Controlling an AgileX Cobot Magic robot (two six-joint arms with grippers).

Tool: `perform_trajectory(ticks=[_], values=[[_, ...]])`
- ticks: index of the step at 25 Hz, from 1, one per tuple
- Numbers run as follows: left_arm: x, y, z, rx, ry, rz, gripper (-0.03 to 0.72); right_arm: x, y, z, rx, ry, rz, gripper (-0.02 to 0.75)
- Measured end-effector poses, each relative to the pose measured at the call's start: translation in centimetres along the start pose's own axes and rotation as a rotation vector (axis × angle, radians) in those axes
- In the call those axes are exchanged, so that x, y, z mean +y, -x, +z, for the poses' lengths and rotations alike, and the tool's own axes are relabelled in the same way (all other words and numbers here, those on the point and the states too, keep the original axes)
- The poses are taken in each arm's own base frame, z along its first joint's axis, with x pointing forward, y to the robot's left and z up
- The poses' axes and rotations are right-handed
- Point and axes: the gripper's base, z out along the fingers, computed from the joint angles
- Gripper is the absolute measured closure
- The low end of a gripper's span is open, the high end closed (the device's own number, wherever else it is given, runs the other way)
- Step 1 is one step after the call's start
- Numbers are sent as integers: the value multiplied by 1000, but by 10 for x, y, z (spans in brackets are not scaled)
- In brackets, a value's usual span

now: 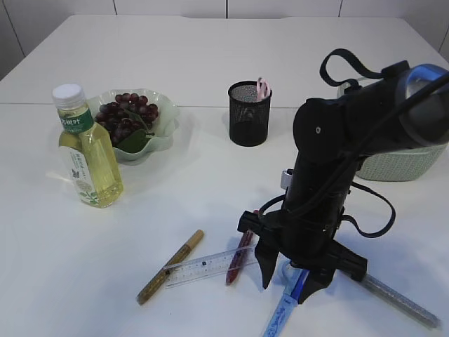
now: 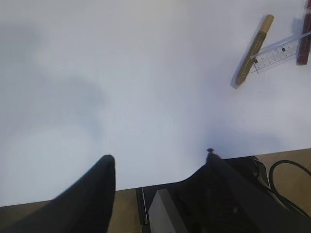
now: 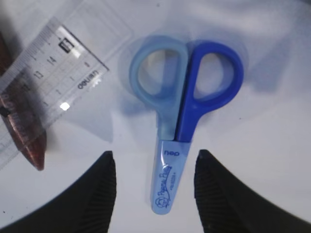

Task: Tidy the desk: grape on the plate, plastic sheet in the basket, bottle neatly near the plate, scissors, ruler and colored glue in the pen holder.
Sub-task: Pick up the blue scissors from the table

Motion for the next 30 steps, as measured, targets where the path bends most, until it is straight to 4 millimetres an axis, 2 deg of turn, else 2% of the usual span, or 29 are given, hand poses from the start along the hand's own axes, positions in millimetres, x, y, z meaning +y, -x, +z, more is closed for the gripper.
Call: perform_trajectory(ticks=[10, 18, 30], values=[[0, 0, 0, 0, 0, 0, 263, -11, -3, 10, 15, -46, 1, 322], [0, 0, 0, 0, 0, 0, 263, -8, -1, 10, -7, -4, 12, 384], [0, 0, 0, 0, 0, 0, 263, -8, 0, 15, -2, -14, 15, 386]])
